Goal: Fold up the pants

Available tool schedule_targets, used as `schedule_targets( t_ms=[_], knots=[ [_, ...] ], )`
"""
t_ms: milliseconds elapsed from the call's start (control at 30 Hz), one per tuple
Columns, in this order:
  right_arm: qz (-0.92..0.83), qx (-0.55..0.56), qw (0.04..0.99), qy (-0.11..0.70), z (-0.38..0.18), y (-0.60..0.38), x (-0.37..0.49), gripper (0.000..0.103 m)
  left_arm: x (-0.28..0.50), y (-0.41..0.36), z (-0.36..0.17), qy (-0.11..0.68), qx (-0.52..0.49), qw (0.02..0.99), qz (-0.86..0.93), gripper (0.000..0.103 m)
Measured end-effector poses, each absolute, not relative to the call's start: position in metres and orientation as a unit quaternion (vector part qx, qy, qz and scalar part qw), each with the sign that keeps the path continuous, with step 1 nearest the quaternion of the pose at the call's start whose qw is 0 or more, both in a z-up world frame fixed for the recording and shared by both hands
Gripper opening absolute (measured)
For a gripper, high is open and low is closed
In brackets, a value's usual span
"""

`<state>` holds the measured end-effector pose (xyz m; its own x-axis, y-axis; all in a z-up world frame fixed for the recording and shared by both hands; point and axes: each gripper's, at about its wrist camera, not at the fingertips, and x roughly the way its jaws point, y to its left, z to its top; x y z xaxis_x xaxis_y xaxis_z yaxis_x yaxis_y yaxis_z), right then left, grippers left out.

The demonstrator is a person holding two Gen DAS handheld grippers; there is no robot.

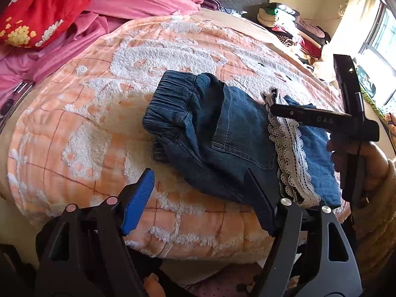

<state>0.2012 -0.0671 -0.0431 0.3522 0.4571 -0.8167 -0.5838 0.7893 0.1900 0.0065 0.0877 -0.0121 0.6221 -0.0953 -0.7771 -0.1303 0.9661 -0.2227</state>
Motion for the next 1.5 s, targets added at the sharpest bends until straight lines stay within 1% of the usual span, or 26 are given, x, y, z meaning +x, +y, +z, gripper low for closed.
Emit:
schedule_targets(
  t_ms=[67, 133, 267, 367, 467, 600, 867, 900, 1067, 1100, 1200, 1300, 1500],
  knots=[
    [0.312, -0.085, 0.820, 0.472, -0.051, -0.060, 0.200, 0.082, 0.006, 0.089, -0.012, 0.436, -0.131, 0.890, 0.012, 0.068],
    [0.313, -0.091, 0.823, 0.466, -0.045, -0.059, 0.197, 0.082, 0.005, 0.093, -0.012, 0.435, -0.136, 0.890, 0.015, 0.068],
    [0.335, -0.052, 0.833, 0.438, -0.007, -0.066, 0.196, 0.082, 0.005, 0.102, -0.011, 0.433, -0.152, 0.889, 0.020, 0.071],
    [0.368, -0.056, 0.830, 0.415, 0.019, -0.054, 0.193, 0.082, 0.007, 0.108, -0.011, 0.435, -0.167, 0.884, 0.024, 0.073],
    [0.392, -0.066, 0.823, 0.406, 0.035, -0.038, 0.196, 0.082, 0.008, 0.115, -0.010, 0.434, -0.183, 0.882, 0.025, 0.074],
    [0.416, -0.091, 0.809, 0.406, 0.039, -0.013, 0.201, 0.082, 0.009, 0.122, -0.011, 0.433, -0.208, 0.877, 0.025, 0.077],
    [0.461, -0.126, 0.768, 0.427, 0.024, 0.030, 0.198, 0.082, 0.018, 0.125, -0.027, 0.440, -0.275, 0.854, -0.013, 0.077],
    [0.466, -0.128, 0.762, 0.431, 0.022, 0.034, 0.197, 0.082, 0.018, 0.125, -0.029, 0.442, -0.280, 0.852, -0.014, 0.076],
    [0.473, -0.140, 0.749, 0.443, 0.011, 0.050, 0.196, 0.082, 0.024, 0.119, -0.037, 0.446, -0.295, 0.845, -0.028, 0.062],
    [0.477, -0.139, 0.745, 0.446, 0.009, 0.053, 0.195, 0.082, 0.026, 0.118, -0.038, 0.446, -0.297, 0.844, -0.029, 0.056],
    [0.486, -0.143, 0.733, 0.454, 0.004, 0.062, 0.195, 0.082, 0.031, 0.118, -0.043, 0.448, -0.304, 0.840, -0.033, 0.047],
    [0.490, -0.149, 0.723, 0.464, -0.002, 0.073, 0.198, 0.082, 0.035, 0.118, -0.047, 0.451, -0.312, 0.836, -0.037, 0.044],
    [0.506, -0.166, 0.698, 0.478, -0.014, 0.093, 0.200, 0.082, 0.039, 0.117, -0.054, 0.456, -0.311, 0.833, -0.036, 0.044]
  ],
)
